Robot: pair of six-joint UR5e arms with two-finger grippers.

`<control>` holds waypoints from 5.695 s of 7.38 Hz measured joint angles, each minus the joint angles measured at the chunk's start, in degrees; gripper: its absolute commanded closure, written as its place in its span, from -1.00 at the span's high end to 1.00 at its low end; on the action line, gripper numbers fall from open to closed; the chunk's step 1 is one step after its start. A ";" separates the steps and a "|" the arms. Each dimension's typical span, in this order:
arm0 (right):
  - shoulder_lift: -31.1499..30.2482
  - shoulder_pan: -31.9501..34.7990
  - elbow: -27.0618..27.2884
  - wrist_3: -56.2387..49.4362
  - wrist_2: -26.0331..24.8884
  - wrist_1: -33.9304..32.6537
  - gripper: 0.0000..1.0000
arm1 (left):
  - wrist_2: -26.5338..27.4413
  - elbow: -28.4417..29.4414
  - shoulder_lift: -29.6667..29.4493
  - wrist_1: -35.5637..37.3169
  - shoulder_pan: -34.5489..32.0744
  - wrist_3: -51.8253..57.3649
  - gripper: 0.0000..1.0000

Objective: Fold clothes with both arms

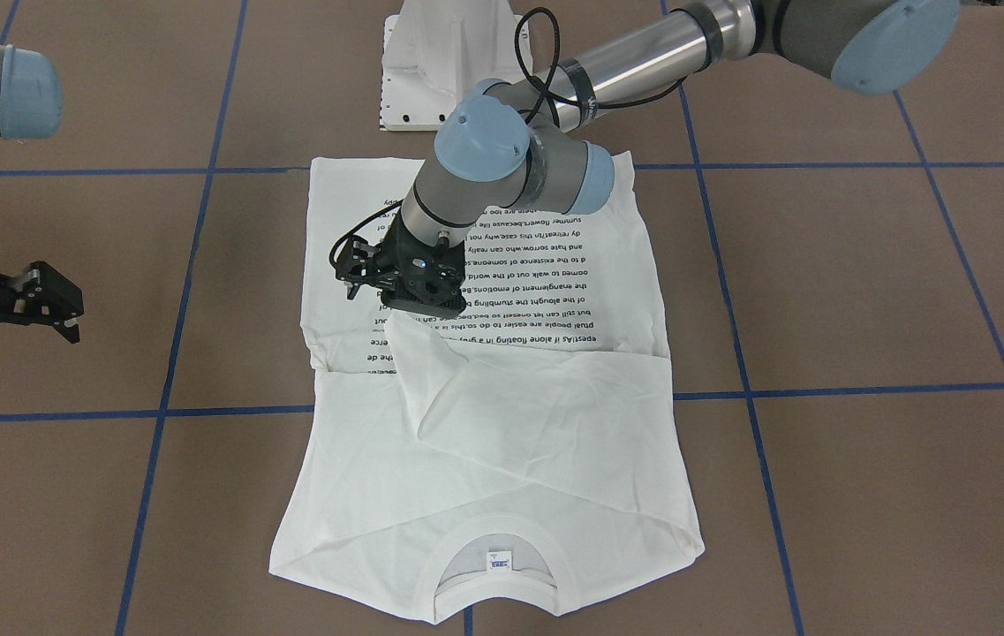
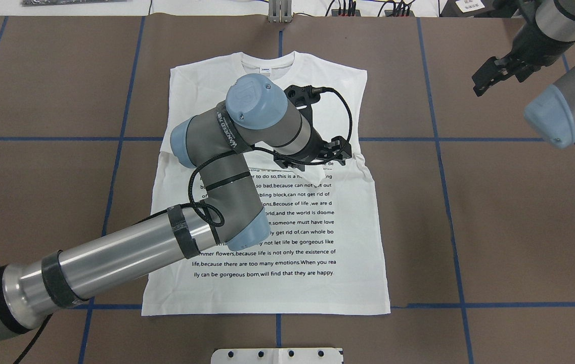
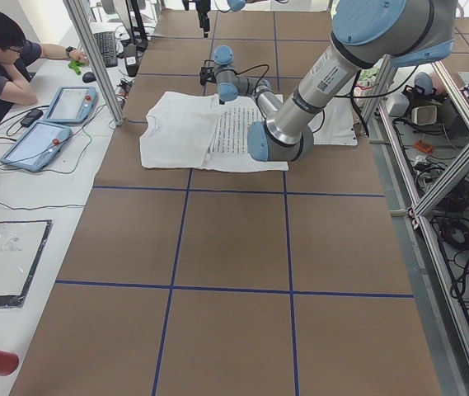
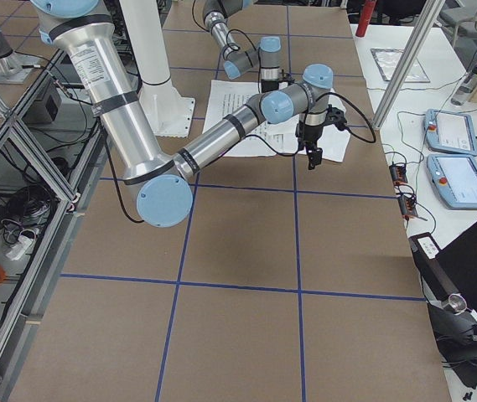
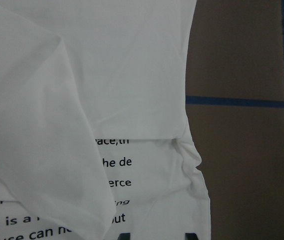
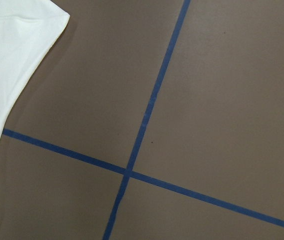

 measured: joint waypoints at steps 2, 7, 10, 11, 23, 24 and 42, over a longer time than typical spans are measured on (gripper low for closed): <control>2.04 -5.23 -1.48 10.90 -1.20 5.09 1.00 | -5.11 -2.30 3.55 2.75 -4.37 7.45 1.00; 20.51 -20.33 -16.70 34.80 -15.22 9.01 1.00 | -10.14 -25.32 22.00 23.09 -18.77 39.25 1.00; 33.65 -27.27 -31.24 44.79 -23.30 9.15 1.00 | -15.07 -28.31 29.00 23.69 -25.30 52.13 1.00; 35.81 -28.98 -34.04 46.61 -25.55 9.17 1.00 | -15.42 -28.56 29.45 23.70 -25.72 52.84 1.00; 35.87 -30.46 -37.43 24.42 -36.96 -7.22 1.00 | -15.65 -29.39 29.85 23.62 -25.76 52.51 1.00; 33.35 -29.04 -34.48 19.64 -37.02 -9.27 1.00 | -15.65 -29.39 29.85 23.62 -25.76 52.42 1.00; -17.90 -48.89 20.52 63.21 -38.59 18.66 1.00 | 17.38 -49.83 52.00 11.93 14.64 -12.59 0.83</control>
